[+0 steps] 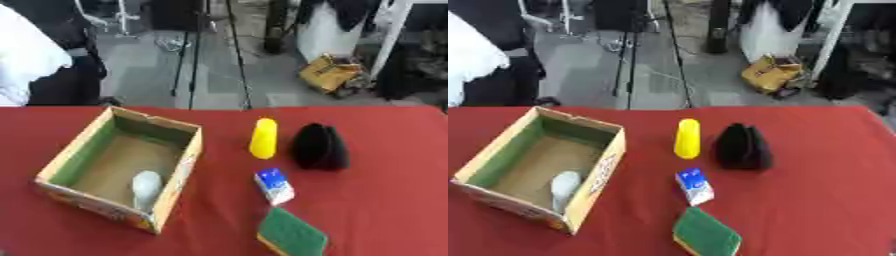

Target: Pick up objects on the table and place them in the box.

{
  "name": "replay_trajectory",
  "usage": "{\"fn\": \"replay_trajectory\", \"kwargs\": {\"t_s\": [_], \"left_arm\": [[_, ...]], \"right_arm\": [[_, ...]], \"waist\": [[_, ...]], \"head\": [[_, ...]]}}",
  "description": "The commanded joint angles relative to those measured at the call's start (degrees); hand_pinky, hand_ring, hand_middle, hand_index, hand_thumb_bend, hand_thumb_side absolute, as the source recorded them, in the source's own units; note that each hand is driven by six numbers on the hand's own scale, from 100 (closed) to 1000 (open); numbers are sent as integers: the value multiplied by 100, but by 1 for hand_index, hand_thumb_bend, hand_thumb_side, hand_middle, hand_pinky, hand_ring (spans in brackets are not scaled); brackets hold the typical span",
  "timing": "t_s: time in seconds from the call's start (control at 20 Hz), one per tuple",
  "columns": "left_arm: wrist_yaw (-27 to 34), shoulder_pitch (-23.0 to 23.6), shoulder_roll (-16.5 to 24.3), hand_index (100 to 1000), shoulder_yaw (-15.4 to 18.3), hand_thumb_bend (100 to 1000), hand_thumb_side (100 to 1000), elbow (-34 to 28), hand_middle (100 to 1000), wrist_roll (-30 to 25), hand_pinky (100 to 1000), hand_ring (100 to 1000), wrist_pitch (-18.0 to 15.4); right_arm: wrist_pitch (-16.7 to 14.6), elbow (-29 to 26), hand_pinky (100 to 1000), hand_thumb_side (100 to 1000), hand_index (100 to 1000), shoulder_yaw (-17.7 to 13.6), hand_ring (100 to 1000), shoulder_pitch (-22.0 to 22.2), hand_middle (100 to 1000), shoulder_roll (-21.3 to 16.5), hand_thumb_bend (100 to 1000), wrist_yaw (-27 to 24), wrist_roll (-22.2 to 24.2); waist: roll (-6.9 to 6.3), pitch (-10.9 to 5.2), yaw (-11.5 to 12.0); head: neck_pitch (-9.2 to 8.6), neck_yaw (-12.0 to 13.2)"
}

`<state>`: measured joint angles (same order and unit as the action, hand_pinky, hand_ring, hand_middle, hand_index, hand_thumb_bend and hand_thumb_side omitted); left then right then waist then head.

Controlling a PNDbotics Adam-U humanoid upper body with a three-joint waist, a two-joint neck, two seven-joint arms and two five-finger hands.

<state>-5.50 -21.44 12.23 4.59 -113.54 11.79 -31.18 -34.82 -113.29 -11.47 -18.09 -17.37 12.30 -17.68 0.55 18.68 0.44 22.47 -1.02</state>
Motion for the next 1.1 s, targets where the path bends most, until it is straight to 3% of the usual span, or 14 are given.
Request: {"fn": "replay_trajectory", "kwargs": {"t_s": [0.05, 0.55, 0.65, 0.95, 1.1], "left_arm": [[-24, -19, 48, 885, 56, 100, 923, -106, 920, 18, 975, 943, 2], [-50, -12, 49, 886, 51, 100, 926, -106, 920, 56, 975, 943, 3], [-47, -5, 49, 885, 49, 100, 926, -106, 920, 53, 975, 943, 7], [-47, 43, 93, 885, 36, 100, 926, -106, 919, 33, 975, 943, 36], [-50, 89, 137, 884, 24, 100, 928, -106, 918, 17, 975, 943, 52]], "right_arm": [[20, -130, 904, 1000, 905, -28, 961, -17, 859, -66, 126, 25, -13], [31, -130, 907, 1000, 905, -29, 964, -12, 860, -65, 129, 39, -45], [80, -130, 912, 1000, 904, -48, 966, -23, 859, -93, 162, 91, -92], [373, -130, 926, 1000, 912, 199, 975, 18, 863, -617, 242, 535, -20], [470, -130, 932, 1000, 918, 498, 981, 59, 861, -1006, 344, 781, 147]], "waist": [[0, -93, -4], [13, -101, -18], [22, -114, -37], [121, -204, -117], [198, -256, -180]], "head": [[-64, -5], [-52, -5], [16, -9], [303, 45], [359, 86]]}}
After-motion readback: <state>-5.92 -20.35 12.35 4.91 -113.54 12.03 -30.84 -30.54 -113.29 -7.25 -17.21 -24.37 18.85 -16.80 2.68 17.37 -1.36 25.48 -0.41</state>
